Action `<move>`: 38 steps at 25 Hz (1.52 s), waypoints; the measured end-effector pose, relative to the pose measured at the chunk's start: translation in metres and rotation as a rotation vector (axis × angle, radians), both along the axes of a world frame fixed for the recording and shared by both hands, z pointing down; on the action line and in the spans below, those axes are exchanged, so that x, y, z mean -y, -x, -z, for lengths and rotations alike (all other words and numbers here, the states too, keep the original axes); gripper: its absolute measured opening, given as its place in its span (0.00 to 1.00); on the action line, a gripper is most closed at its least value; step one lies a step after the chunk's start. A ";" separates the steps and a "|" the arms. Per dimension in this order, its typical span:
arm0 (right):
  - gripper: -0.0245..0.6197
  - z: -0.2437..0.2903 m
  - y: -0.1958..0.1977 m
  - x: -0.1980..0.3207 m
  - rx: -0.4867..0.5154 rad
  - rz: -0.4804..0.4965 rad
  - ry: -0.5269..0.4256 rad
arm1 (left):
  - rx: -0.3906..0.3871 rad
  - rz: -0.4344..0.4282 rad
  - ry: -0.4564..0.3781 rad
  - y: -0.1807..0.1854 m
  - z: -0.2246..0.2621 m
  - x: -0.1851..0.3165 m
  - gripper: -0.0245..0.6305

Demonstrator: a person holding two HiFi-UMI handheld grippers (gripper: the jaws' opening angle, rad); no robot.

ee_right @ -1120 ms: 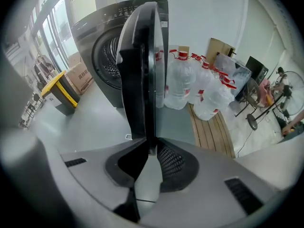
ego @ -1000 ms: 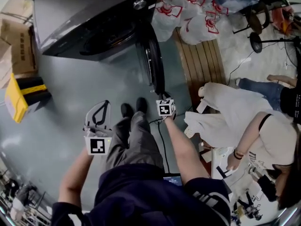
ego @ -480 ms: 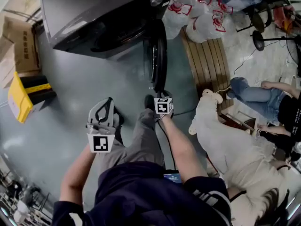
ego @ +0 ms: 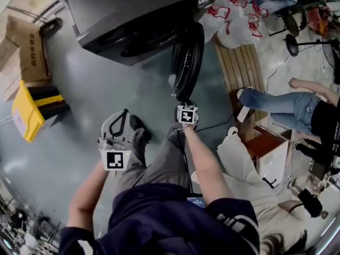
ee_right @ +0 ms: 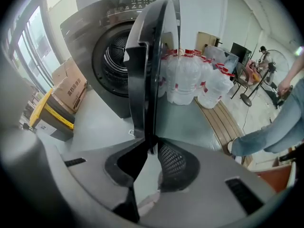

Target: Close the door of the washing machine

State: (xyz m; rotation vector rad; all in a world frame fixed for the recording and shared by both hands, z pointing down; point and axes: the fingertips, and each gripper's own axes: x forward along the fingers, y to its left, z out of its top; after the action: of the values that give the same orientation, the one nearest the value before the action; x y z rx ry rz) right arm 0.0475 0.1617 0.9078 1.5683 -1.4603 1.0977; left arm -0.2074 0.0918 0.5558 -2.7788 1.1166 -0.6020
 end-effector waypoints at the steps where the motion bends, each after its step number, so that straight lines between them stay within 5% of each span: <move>1: 0.17 -0.001 0.007 0.002 0.004 -0.010 0.004 | -0.004 -0.007 -0.009 0.006 0.000 0.002 0.07; 14: 0.20 -0.006 0.105 0.052 0.068 -0.067 -0.002 | 0.000 -0.026 -0.012 0.082 -0.006 0.026 0.07; 19: 0.21 -0.007 0.136 0.082 0.113 -0.067 0.004 | 0.025 0.034 0.029 0.088 -0.013 0.039 0.07; 22: 0.22 -0.008 0.152 0.099 0.131 -0.058 -0.001 | -0.041 0.130 0.057 0.091 -0.013 0.051 0.07; 26: 0.23 -0.007 0.165 0.116 0.129 -0.049 -0.005 | 0.059 0.133 0.046 0.098 -0.020 0.061 0.07; 38: 0.25 -0.009 0.211 0.156 0.175 -0.058 -0.017 | 0.063 0.166 0.026 0.123 -0.031 0.083 0.07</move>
State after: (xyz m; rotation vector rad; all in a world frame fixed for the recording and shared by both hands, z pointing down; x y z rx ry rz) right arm -0.1634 0.0055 0.9173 1.5675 -1.5498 1.2867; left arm -0.3301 0.0086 0.5871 -2.6861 1.3442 -0.7200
